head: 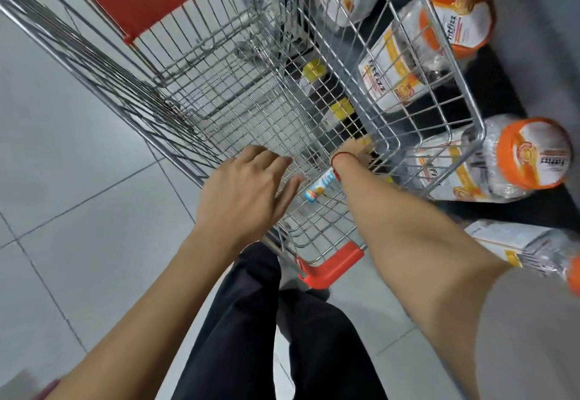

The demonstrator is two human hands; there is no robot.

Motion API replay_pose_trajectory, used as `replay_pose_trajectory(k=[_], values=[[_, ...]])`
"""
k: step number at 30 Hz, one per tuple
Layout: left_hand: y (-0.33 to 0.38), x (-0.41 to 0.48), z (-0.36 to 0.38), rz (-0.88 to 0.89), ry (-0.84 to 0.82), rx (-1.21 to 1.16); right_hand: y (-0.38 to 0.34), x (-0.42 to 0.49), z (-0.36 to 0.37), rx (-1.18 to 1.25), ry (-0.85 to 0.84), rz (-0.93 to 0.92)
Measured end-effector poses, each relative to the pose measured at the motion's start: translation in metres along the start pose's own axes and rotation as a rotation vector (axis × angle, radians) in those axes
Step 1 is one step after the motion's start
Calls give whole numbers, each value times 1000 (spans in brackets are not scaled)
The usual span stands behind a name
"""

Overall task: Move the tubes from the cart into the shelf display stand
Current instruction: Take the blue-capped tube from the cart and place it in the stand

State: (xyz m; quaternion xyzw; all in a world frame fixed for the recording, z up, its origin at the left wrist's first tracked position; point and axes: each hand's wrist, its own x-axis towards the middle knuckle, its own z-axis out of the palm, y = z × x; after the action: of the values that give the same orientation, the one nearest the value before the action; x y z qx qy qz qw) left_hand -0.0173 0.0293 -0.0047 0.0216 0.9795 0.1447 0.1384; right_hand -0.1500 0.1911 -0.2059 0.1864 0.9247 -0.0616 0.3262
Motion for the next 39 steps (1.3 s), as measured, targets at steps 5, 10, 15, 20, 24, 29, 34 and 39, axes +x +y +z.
replay_pose_trajectory(k=[5,10,15,20,24,29,34,39], values=[[1,-1,1,-10,-2,17,-12,-22,-16,132,0,28],[1,1,1,12,8,26,-13,-43,-59,191,10,-101],[3,0,0,16,14,-1,12,-77,-106,204,89,-283],[8,4,-7,14,-25,-53,54,-133,-182,305,171,-507],[31,16,-18,111,-25,-66,101,-186,-244,362,318,-665],[110,46,-54,395,147,-138,168,-246,-306,382,541,-649],[208,66,-81,775,293,-156,236,-290,-343,413,680,-564],[277,72,-76,973,254,-63,295,-319,-359,433,757,-453]])
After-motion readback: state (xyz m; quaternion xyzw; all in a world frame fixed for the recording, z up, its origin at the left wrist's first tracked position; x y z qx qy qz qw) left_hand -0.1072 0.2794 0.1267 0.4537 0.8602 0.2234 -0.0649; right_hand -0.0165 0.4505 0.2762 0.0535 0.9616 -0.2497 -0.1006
